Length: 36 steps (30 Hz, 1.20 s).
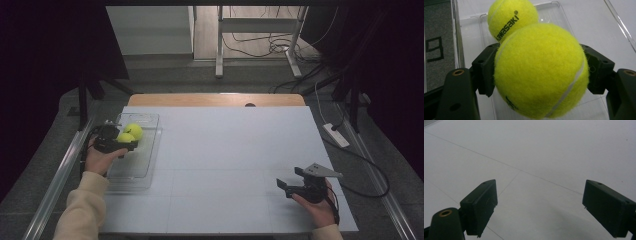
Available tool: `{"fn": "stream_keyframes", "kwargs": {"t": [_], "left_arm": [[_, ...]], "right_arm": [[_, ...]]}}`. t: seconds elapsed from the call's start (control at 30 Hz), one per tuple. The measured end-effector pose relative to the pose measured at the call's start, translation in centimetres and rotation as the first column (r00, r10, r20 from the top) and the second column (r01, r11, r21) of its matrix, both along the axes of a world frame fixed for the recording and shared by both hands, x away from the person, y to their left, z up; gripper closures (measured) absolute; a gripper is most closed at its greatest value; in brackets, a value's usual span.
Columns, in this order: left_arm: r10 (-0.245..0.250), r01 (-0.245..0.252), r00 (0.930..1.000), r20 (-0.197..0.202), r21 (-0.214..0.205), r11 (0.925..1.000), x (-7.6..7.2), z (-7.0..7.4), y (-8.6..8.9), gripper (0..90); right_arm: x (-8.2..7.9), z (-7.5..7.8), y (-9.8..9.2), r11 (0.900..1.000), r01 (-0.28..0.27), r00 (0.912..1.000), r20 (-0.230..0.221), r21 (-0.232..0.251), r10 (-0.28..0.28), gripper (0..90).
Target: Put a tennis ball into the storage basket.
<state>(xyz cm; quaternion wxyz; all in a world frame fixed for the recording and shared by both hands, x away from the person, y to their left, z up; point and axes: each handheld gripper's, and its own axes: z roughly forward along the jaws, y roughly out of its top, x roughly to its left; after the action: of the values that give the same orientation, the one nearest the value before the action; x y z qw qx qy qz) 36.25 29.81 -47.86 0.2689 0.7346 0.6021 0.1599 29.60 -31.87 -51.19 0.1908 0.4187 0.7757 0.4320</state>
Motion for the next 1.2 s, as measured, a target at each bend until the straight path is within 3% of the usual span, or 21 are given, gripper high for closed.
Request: {"fn": "stream_keyframes", "kwargs": {"t": [0.33, 0.5, 0.63, 0.9, 1.07, 1.2], "left_arm": [[0.0, 0.0, 0.9999, -0.013, 0.013, 0.9999, 0.0, 0.1, -0.1, 26.3], [0.029, -0.029, 0.9996, -0.004, 0.009, 0.9995, -0.1, 0.3, 0.0, 23.0], [0.023, -0.023, 0.9996, 0.014, 0.002, 0.9997, -0.3, 0.8, -0.1, 17.4], [-0.003, 0.003, 0.998, 0.063, -0.006, 1.0, -0.8, 1.7, -0.5, 16.3], [-0.022, 0.027, 0.9943, 0.104, -0.042, 0.9987, -1.4, 2.3, -0.8, 16.0], [-0.048, 0.062, 0.9881, 0.146, -0.096, 0.9934, -2.1, 2.8, -1.2, 16.0]], "right_arm": [[0.0, 0.0, 0.1, 1.0, -0.004, 1.0, 0.001, 0.0, 0.004, 12.7], [0.0, 0.0, 0.1, 1.0, -0.005, 1.0, 0.001, 0.0, 0.005, 12.7], [0.0, 0.0, 0.1, 1.0, -0.003, 1.0, 0.004, 0.002, 0.003, 12.8], [0.0, 0.0, 0.1, 1.0, -0.004, 1.0, 0.003, 0.001, 0.004, 12.8], [0.0, 0.0, 0.0, 1.0, -0.001, 1.0, 0.001, 0.001, 0.001, 12.7], [0.1, 0.0, 0.0, 1.0, -0.002, 1.0, 0.006, 0.006, 0.002, 12.8]]}}
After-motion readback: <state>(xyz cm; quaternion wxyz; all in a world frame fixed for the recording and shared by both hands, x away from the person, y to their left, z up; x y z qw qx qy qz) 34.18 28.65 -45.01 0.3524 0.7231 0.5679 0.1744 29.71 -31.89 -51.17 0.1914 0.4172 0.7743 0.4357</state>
